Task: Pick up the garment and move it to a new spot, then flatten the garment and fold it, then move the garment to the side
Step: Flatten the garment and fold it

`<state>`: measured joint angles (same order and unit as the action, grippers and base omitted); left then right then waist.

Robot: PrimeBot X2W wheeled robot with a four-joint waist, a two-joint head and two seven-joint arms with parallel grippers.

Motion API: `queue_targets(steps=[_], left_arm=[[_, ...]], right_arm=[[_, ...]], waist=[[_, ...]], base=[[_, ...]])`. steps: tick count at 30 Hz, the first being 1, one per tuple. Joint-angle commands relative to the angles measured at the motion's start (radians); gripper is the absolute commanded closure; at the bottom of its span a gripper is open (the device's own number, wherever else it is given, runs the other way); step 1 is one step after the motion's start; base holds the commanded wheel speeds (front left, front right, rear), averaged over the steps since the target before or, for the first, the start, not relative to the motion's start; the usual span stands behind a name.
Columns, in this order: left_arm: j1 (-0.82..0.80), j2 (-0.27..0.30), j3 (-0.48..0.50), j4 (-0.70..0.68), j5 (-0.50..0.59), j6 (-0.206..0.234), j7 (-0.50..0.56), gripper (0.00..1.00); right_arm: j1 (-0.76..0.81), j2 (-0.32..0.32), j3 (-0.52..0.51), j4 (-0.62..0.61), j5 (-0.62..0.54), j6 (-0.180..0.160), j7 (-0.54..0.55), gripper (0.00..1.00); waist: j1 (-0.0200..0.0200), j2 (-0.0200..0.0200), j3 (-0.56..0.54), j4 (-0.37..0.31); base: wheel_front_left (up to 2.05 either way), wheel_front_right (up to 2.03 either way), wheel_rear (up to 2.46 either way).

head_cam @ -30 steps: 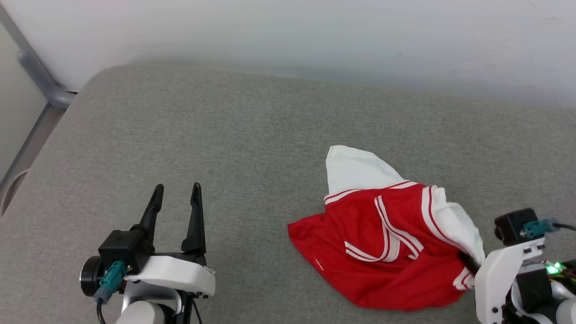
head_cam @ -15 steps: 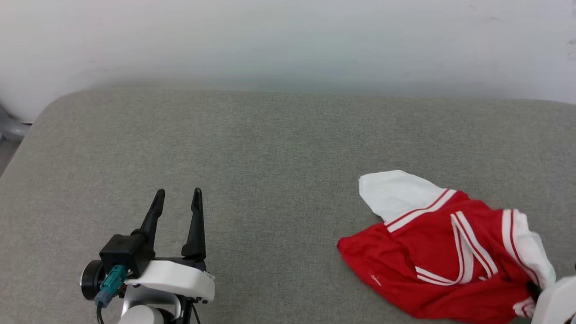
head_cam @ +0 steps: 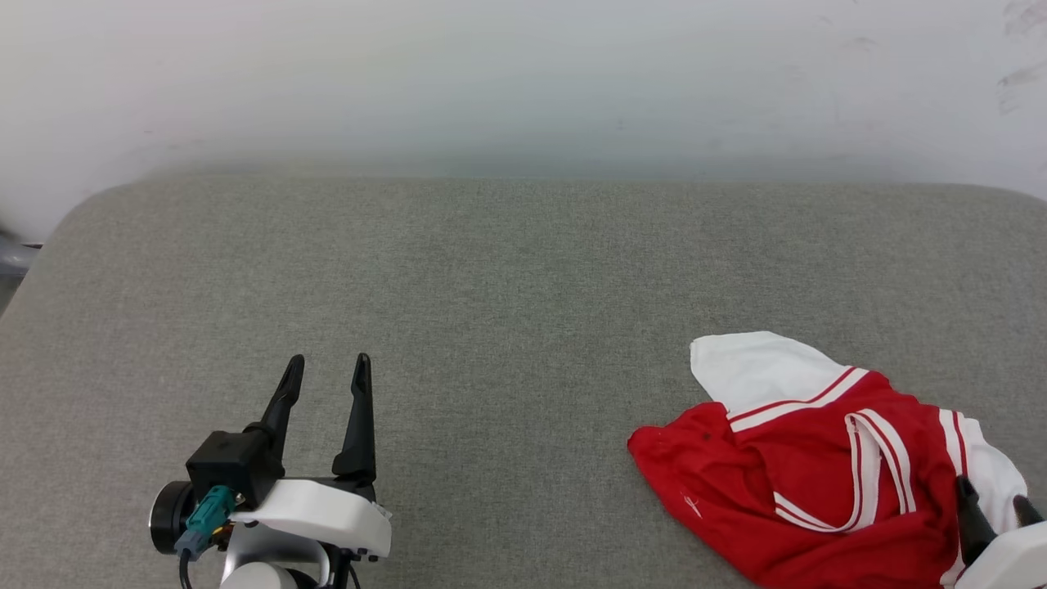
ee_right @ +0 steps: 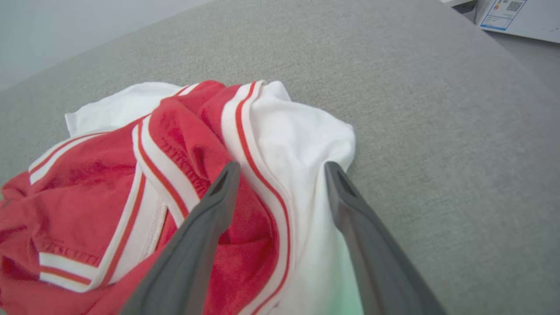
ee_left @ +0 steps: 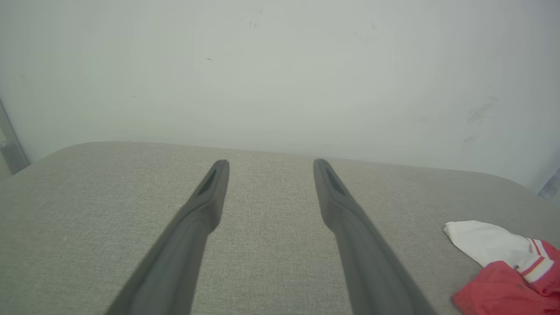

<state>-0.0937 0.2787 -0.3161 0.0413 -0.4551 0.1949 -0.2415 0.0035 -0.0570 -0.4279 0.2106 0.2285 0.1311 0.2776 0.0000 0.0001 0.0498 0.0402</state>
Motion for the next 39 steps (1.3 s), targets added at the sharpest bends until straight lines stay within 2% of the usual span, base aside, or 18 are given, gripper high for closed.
queue_targets(steps=[1,7,12,17,23,30,39], left_arm=[[0.007,0.005,0.0,0.0,-0.004,0.003,-0.001,0.0],[0.014,0.01,-0.003,-0.003,-0.006,0.007,0.006,0.0],[0.02,0.01,-0.003,-0.006,-0.012,0.012,0.008,0.0],[0.013,0.009,-0.009,-0.009,-0.013,0.012,0.011,0.0],[-0.013,0.008,-0.014,-0.002,-0.022,-0.003,0.008,0.0],[-0.051,-0.005,-0.027,0.007,-0.013,-0.018,0.001,0.0],[-0.106,-0.023,-0.046,0.03,0.0,-0.035,-0.008,0.0]], right_arm=[[-0.008,0.005,0.002,-0.007,-0.003,-0.001,-0.016,0.0],[-0.011,0.008,0.049,-0.067,-0.012,-0.001,-0.16,0.0],[-0.02,0.007,0.108,-0.085,-0.012,-0.001,-0.138,0.0],[-0.072,-0.006,0.183,-0.054,-0.003,-0.001,-0.017,0.0],[-0.195,-0.067,0.306,0.024,0.055,-0.001,0.183,0.0],[-0.348,-0.146,0.443,0.163,0.116,-0.001,0.353,0.0],[-0.5,-0.21,0.587,0.347,0.148,-0.001,0.444,0.0]], waist=[[0.0,-0.0001,-0.002,0.001],[0.0,-0.0001,-0.012,0.008],[0.0,-0.0001,-0.019,0.012],[0.0,-0.0001,-0.015,0.022],[0.0,-0.0001,0.006,0.052],[0.0,-0.0001,0.056,0.111],[0.0,-0.0001,0.149,0.165]], base=[[0.0,0.0,0.0],[0.0,0.0,0.0],[0.0,0.0,0.0],[0.0,0.0,0.0],[0.0,0.0,0.0],[0.0,0.0,0.0],[0.0,0.0,0.0]])
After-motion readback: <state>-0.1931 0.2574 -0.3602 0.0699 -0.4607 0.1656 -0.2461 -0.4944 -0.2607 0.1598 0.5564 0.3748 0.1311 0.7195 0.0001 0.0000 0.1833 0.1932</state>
